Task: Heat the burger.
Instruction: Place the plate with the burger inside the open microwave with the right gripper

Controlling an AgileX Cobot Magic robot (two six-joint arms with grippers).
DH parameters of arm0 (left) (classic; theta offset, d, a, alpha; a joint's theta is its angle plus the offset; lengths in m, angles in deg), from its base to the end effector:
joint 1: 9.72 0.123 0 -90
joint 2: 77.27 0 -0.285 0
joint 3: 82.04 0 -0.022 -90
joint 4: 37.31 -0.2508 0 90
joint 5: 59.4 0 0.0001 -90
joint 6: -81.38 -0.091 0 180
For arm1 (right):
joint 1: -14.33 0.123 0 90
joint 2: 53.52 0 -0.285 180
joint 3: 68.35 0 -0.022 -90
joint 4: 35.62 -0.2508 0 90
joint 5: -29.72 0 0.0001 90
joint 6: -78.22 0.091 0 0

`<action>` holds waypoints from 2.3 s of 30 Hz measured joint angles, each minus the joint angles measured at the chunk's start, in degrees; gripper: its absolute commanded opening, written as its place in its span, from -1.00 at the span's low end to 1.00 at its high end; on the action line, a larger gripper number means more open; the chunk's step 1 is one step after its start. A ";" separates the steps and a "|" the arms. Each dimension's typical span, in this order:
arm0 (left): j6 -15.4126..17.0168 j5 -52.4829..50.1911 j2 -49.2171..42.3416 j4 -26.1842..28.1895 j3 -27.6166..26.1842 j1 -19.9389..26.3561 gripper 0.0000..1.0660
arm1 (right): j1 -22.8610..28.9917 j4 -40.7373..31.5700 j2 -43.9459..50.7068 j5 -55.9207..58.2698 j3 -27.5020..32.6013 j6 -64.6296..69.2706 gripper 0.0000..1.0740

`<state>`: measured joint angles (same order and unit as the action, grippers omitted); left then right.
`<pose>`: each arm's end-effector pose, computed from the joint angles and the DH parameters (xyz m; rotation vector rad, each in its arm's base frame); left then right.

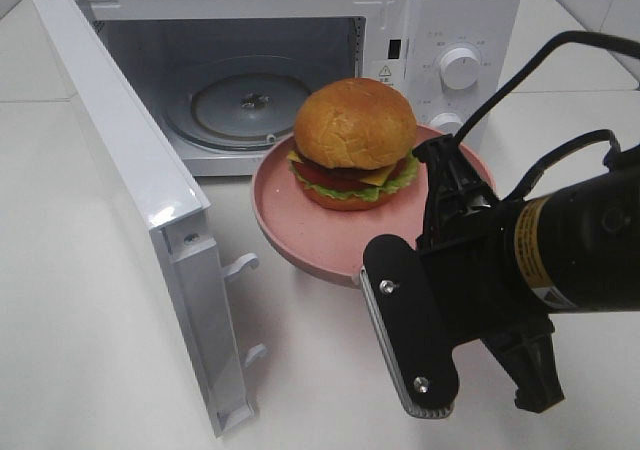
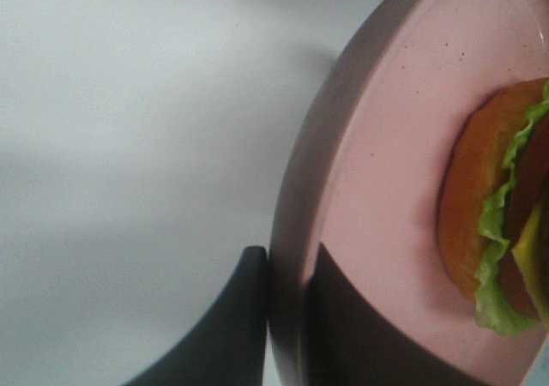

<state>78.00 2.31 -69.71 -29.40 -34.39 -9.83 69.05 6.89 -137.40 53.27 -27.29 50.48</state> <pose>-0.0085 -0.0110 0.2810 0.0713 2.0341 -0.1291 0.1592 0.1823 0.2110 -2.1296 1.3001 -0.4361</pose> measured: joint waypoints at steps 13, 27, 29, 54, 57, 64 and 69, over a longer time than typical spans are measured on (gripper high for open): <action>0.00 0.00 0.00 0.00 0.00 0.00 0.83 | -10.43 0.63 -2.29 -14.32 0.00 -13.01 -0.95; 0.00 0.00 0.00 0.00 0.00 0.00 0.83 | -15.30 -14.15 -9.34 -21.60 0.00 -34.38 -0.95; 0.00 0.00 0.00 0.00 0.00 0.00 0.83 | -15.30 -20.57 -10.49 -21.77 0.00 -41.02 -0.95; 0.00 0.00 0.00 0.00 0.00 0.00 0.83 | -15.30 -53.69 -12.15 -22.98 -4.30 -74.89 -0.95; 0.00 0.00 0.00 0.00 0.00 0.00 0.83 | -15.36 -53.74 -13.92 -20.68 -6.07 -74.89 -0.95; 0.00 0.00 0.00 0.00 0.00 0.00 0.83 | -15.36 -53.74 -17.13 -18.68 -9.11 -74.66 -0.95; 0.00 0.00 0.00 0.00 0.00 0.00 0.83 | -15.36 -53.74 -19.08 -17.88 -11.97 -74.66 -0.95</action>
<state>78.00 2.31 -69.71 -29.40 -34.39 -9.83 53.69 -46.85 -156.48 35.40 -39.26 -24.17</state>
